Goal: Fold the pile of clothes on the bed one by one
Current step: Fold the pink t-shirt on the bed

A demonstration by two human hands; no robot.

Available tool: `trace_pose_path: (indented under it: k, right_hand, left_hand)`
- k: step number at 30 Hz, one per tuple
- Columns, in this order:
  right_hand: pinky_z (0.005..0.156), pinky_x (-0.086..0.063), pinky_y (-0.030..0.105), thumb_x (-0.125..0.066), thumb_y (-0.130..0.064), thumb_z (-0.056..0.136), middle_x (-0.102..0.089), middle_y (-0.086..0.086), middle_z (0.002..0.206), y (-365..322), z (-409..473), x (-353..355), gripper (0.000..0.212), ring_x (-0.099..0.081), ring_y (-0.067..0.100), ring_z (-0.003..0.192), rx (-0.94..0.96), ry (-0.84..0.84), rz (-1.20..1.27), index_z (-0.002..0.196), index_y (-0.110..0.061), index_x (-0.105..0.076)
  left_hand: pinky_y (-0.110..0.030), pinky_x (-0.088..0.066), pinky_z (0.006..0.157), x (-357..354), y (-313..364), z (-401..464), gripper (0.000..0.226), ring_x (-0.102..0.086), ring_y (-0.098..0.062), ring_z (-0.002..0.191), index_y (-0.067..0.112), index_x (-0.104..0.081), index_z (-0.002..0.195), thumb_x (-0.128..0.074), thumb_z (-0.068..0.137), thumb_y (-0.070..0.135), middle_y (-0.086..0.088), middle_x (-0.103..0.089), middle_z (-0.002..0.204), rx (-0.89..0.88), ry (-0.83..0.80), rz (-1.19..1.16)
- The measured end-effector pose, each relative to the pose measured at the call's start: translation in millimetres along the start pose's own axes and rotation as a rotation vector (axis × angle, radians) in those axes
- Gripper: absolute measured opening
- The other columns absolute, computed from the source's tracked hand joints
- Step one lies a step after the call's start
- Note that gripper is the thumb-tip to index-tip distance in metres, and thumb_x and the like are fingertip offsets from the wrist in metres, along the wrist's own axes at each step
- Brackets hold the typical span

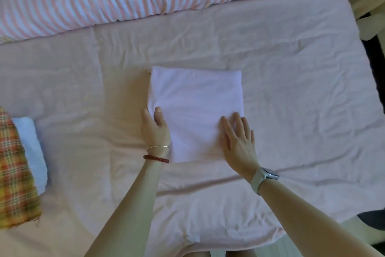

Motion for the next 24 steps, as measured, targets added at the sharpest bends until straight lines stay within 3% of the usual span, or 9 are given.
trace_pose_path:
  k: [3,6,9,11,13,17,19,22,24]
  right_hand:
    - [0.113,-0.009,0.050,-0.005,-0.045,0.087,-0.002,0.000,0.158,-6,2,-4,0.063,0.001,0.027,0.144,0.025,-0.072,-0.040,0.147,-0.035,-0.016]
    - [0.113,-0.002,0.055,-0.020,-0.034,0.098,0.003,0.001,0.158,-4,9,-9,0.050,0.007,0.026,0.144,-0.001,-0.093,-0.091,0.148,-0.034,-0.013]
    - [0.107,-0.011,0.064,-0.019,-0.035,0.091,-0.018,0.011,0.155,-11,21,-6,0.055,-0.012,0.031,0.142,0.082,0.010,-0.161,0.144,-0.027,-0.030]
    - [0.101,-0.021,0.067,-0.029,-0.030,0.090,-0.036,0.017,0.146,-19,33,-6,0.050,-0.033,0.036,0.135,0.171,0.077,-0.197,0.137,-0.021,-0.043]
    - [0.102,-0.023,0.066,-0.033,-0.029,0.091,-0.039,0.018,0.144,-25,48,-9,0.047,-0.037,0.037,0.133,0.230,0.097,-0.213,0.135,-0.020,-0.045]
    - [0.103,-0.015,0.055,-0.029,-0.031,0.091,-0.038,0.013,0.146,-17,70,-20,0.049,-0.036,0.034,0.133,0.279,0.074,-0.268,0.136,-0.023,-0.044]
    - [0.107,-0.012,0.054,-0.024,-0.035,0.089,-0.030,0.008,0.151,-5,75,-19,0.054,-0.027,0.030,0.138,0.238,0.046,-0.271,0.140,-0.026,-0.038]
    - [0.111,-0.006,0.054,-0.010,-0.043,0.086,-0.013,0.001,0.157,21,76,-11,0.063,-0.010,0.026,0.144,0.106,0.041,-0.248,0.147,-0.032,-0.023]
    - [0.114,-0.004,0.049,-0.005,-0.046,0.083,-0.008,0.001,0.158,36,71,-7,0.067,-0.007,0.027,0.144,0.046,0.048,-0.207,0.148,-0.033,-0.014]
  left_hand:
    - [-0.030,-0.027,0.064,-5,-26,14,0.015,-0.051,-0.035,0.087,0.001,-0.040,0.100,-0.041,0.097,0.016,-0.015,-0.048,0.090,0.145,-0.088,0.083]
    - [-0.037,-0.036,0.086,-9,-25,21,0.039,-0.044,-0.037,0.116,-0.003,-0.042,0.126,-0.047,0.092,0.015,-0.022,-0.047,0.126,0.068,-0.107,0.224]
    - [-0.047,-0.032,0.100,-16,7,3,0.052,-0.040,-0.037,0.127,0.011,-0.043,0.136,-0.046,0.086,0.026,-0.018,-0.042,0.141,-0.414,0.008,0.541]
    - [-0.051,-0.024,0.105,-39,13,-25,0.051,-0.034,-0.033,0.133,0.018,-0.044,0.136,-0.040,0.087,0.033,-0.012,-0.042,0.144,-0.753,-0.117,0.680]
    - [-0.056,-0.025,0.105,-54,-5,-42,0.049,-0.028,-0.030,0.136,0.022,-0.044,0.135,-0.038,0.089,0.035,-0.009,-0.041,0.145,-0.864,-0.241,0.764]
    - [-0.055,-0.025,0.105,-54,-45,-30,0.048,-0.030,-0.022,0.136,0.023,-0.046,0.133,-0.036,0.090,0.042,-0.006,-0.041,0.145,-0.877,-0.284,0.898]
    - [-0.053,-0.022,0.108,-51,-55,-15,0.052,-0.027,-0.025,0.137,0.023,-0.042,0.135,-0.035,0.089,0.046,-0.007,-0.039,0.147,-0.847,-0.310,0.880]
    - [-0.056,-0.023,0.107,-30,-67,8,0.063,-0.026,-0.038,0.137,0.021,-0.035,0.141,-0.032,0.086,0.052,-0.016,-0.032,0.149,-0.532,-0.235,0.785]
    - [-0.052,-0.025,0.109,-11,-77,18,0.075,-0.027,-0.039,0.137,0.010,-0.038,0.140,-0.028,0.081,0.056,-0.022,-0.031,0.147,-0.280,-0.169,0.674]
Point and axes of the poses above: each hand's wrist, its own z-axis towards the middle knuckle, its own x-axis out of the back of the hand, y = z × x, the point moved 5 cm from there along z, towards the middle knuckle
